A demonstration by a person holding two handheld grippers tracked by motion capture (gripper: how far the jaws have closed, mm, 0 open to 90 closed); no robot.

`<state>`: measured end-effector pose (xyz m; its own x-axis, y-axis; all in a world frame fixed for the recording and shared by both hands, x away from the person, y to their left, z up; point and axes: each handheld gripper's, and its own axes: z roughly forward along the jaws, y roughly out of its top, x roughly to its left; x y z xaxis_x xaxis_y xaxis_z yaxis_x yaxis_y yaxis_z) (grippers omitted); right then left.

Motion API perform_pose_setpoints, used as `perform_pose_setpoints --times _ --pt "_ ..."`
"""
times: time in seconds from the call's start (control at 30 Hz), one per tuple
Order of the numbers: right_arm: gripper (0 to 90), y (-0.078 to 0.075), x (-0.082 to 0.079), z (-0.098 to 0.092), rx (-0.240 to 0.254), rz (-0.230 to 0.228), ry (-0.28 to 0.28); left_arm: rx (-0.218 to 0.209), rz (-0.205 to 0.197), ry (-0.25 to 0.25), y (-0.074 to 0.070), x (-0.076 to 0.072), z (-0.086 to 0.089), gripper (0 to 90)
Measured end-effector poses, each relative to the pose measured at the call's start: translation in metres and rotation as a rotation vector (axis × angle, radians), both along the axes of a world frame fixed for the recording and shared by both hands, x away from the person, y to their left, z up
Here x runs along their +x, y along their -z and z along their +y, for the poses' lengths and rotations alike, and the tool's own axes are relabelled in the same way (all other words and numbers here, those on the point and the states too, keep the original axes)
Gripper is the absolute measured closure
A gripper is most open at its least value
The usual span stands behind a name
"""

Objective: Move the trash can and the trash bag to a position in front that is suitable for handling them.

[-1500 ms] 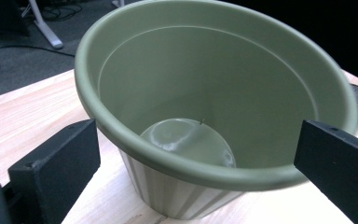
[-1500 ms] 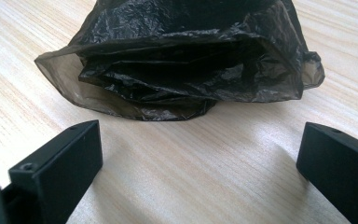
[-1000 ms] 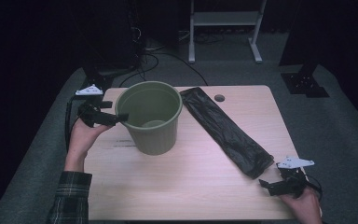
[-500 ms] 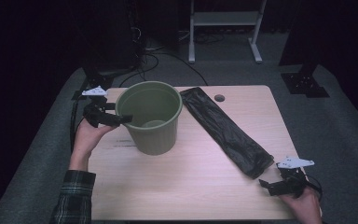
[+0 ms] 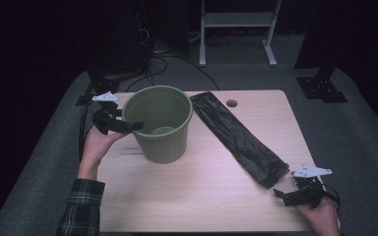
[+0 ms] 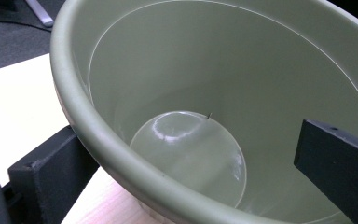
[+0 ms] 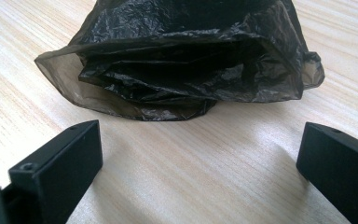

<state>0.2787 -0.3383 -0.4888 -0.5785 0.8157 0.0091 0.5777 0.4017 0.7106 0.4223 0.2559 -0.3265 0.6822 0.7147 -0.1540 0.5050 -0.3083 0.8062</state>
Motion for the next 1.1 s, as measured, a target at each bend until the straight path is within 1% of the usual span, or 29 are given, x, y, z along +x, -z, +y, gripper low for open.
perform_pose_setpoints --times 0.03,0.13,0.37,0.87,1.1 --pt "0.0 0.0 0.0 0.0 0.0 0.0 0.0 0.008 0.0 0.007 0.0 -0.001 -0.001 0.0" --pt "0.0 0.0 0.0 0.0 0.0 0.0 0.0 0.004 0.0 0.01 0.0 -0.002 -0.003 0.0" --pt "0.0 0.0 0.0 0.0 0.0 0.001 0.0 0.006 0.0 0.038 0.0 -0.005 -0.011 0.0" --pt "0.0 0.0 0.0 0.0 0.0 0.0 0.0 -0.01 -0.009 0.09 0.002 -0.015 -0.031 0.0" --pt "0.0 0.0 0.0 0.0 0.0 -0.001 0.0 -0.007 -0.008 0.111 0.002 -0.019 -0.04 0.0"
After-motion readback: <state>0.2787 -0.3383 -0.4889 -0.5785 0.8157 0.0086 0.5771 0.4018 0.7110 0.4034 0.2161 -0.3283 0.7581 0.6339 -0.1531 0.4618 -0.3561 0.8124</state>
